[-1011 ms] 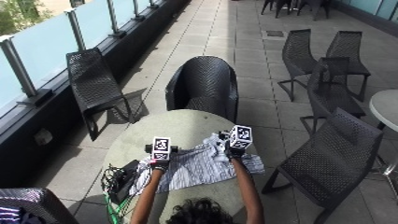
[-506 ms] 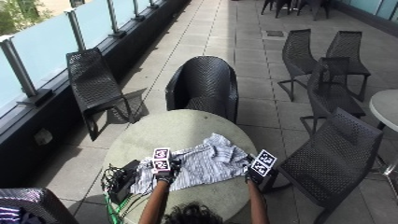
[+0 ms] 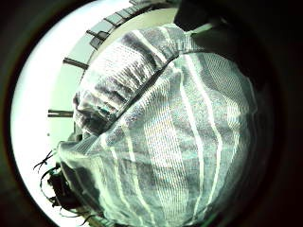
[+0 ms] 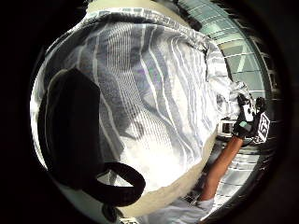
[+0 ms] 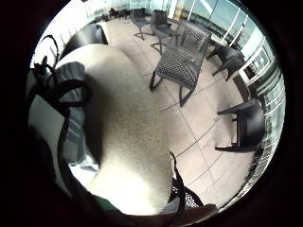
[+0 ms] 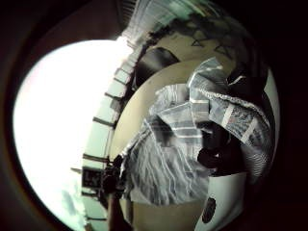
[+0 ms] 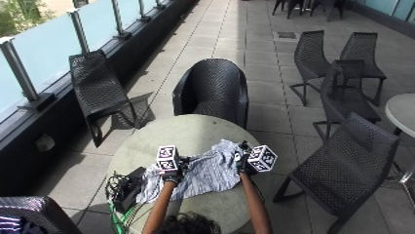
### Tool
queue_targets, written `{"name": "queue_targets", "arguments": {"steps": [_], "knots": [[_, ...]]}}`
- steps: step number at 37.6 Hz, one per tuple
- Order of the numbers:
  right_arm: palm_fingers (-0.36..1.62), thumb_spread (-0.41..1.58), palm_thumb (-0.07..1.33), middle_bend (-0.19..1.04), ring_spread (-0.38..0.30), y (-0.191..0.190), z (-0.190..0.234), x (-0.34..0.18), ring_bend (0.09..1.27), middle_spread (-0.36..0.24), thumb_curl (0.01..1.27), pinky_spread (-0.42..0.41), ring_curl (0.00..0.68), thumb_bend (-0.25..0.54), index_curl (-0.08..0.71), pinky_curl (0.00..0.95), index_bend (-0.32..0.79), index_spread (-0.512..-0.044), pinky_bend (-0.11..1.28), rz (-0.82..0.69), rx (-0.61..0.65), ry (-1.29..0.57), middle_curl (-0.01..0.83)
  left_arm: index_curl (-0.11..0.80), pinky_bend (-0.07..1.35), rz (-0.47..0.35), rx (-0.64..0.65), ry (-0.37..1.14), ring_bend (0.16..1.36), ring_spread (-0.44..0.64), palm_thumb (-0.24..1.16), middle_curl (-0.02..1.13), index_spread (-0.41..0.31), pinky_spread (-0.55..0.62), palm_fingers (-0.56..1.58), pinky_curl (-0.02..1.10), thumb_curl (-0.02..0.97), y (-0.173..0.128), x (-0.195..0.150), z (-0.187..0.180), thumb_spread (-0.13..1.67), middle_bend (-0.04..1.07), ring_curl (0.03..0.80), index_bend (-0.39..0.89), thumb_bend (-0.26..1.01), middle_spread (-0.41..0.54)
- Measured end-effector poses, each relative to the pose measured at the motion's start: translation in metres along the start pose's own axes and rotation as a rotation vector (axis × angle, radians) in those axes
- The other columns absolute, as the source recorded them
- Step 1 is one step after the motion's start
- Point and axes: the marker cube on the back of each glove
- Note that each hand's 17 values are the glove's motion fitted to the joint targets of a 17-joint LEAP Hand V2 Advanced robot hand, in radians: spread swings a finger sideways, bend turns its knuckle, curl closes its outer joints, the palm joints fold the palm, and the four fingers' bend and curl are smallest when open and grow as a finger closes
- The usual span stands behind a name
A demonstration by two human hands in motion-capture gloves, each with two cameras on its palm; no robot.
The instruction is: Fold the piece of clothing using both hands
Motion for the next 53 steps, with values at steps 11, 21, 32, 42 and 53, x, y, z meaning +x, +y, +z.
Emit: {"name": "queue_targets", "arguments": {"steps": [11,21,32,42,53], "knots": [[1.23,0.83,0.99,0.55,-0.219,0.038,-0.002,-0.153,0.9,-0.18,0.46,-0.269,0.515,0.036,0.229,0.469,0.12,-0.268,0.81,-0.338,-0.048,-0.435,0.528,0.357,0.52,-0.043,0.243,-0.117,0.56,0.25,0.23,0.37,-0.048,0.41,0.36,0.36,0.185,-0.018,-0.035,-0.082,1.57,0.18,0.311,0.15,0.03,0.016],[1.23,0.72,1.02,0.54,-0.225,0.17,0.06,-0.238,0.89,-0.169,0.53,-0.282,0.511,-0.017,0.248,0.465,0.11,-0.273,0.79,-0.496,-0.528,-0.262,0.529,0.349,0.5,-0.146,0.295,-0.257,0.57,0.16,0.45,0.37,-0.089,0.39,0.44,0.34,0.253,0.031,-0.082,-0.133,1.59,0.18,0.316,0.15,0.14,-0.037],[1.25,0.67,1.02,0.53,-0.224,0.231,0.13,-0.251,0.87,-0.162,0.57,-0.283,0.505,-0.025,0.257,0.458,0.11,-0.275,0.77,-0.639,-0.589,-0.116,0.52,0.346,0.49,-0.197,0.244,-0.199,0.56,0.13,0.56,0.36,-0.1,0.38,0.45,0.34,0.3,0.05,-0.119,-0.115,1.58,0.17,0.312,0.15,0.21,-0.059],[0.99,0.83,0.81,0.44,-0.217,0.214,0.103,-0.221,0.84,-0.167,0.53,-0.252,0.49,-0.099,0.198,0.464,-0.04,-0.284,0.83,-0.844,-0.867,0.082,0.488,0.342,0.49,-0.183,0.222,-0.165,0.54,0.13,0.6,0.36,-0.093,0.38,0.43,0.33,0.326,0.044,-0.118,-0.106,1.58,0.17,0.309,0.14,0.23,-0.065],[0.17,1.06,0.21,0.3,-0.03,0.074,0.058,-0.13,0.38,-0.098,0.33,0.077,0.356,-0.088,0.251,0.406,0.21,-0.347,0.65,-0.79,-0.423,0.727,0.431,0.317,0.59,-0.128,0.177,-0.119,0.54,0.15,0.56,0.35,-0.079,0.33,0.44,0.35,0.335,0.043,-0.083,-0.092,1.56,0.16,0.304,0.1,0.21,-0.054]]}}
